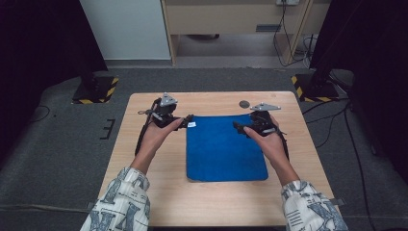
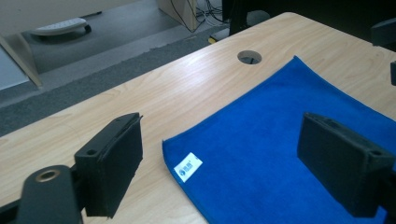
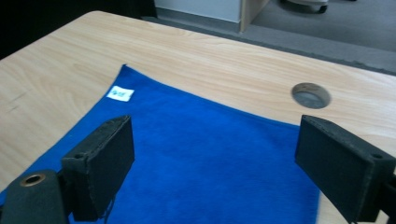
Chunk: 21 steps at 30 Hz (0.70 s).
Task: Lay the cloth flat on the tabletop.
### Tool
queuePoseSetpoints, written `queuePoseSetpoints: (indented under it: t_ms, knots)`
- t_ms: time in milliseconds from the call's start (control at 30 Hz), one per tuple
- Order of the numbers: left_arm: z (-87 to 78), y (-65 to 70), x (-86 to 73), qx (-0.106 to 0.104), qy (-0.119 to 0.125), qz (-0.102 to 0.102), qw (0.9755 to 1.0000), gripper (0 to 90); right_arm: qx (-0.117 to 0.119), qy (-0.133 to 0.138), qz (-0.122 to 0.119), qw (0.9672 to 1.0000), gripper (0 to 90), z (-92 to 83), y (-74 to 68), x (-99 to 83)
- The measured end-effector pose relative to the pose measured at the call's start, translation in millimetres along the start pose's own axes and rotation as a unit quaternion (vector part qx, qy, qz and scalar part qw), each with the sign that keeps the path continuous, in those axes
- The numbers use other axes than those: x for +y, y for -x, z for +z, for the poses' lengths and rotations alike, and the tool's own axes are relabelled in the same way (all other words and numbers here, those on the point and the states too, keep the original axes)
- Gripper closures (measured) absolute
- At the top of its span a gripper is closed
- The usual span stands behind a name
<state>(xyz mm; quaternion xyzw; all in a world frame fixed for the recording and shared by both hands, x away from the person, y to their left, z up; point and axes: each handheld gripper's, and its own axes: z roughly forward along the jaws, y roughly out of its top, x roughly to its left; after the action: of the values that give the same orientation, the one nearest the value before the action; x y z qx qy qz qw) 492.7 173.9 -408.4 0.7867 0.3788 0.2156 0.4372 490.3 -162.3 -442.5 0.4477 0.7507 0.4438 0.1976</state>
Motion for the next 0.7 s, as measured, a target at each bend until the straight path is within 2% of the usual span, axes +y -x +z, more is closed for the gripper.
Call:
queuePoseSetpoints:
  t_ms: [133, 300, 367, 567, 700]
  knots:
    - [-1.1, 6.0, -6.3, -0.004, 0.0, 0.006, 1.0, 12.6, 0.01, -0.002, 0.002, 0.9999, 11.7, -0.3, -6.5, -3.3]
    - [-0.6, 9.5, -16.0, -0.016, -0.009, 0.001, 0.9998, 12.1, 0.02, -0.01, -0.006, 0.9997, 12.4, -1.0, -15.5, -7.9]
    - [-1.5, 8.9, -19.0, -0.025, -0.006, 0.001, 0.9997, 11.2, 0.026, -0.01, -0.008, 0.9996, 13.0, -1.3, -19.2, -9.1]
    - [-7.8, 5.5, -24.3, -0.018, -0.004, -0.006, 0.9998, 10.9, 0.046, -0.017, -0.028, 0.9984, 14.0, -0.3, -35.3, -12.5]
    - [-11.5, 1.3, -27.2, -0.023, -0.001, -0.008, 0.9997, 9.8, 0.058, -0.022, -0.043, 0.9971, 14.9, 0.8, -48.6, -13.6]
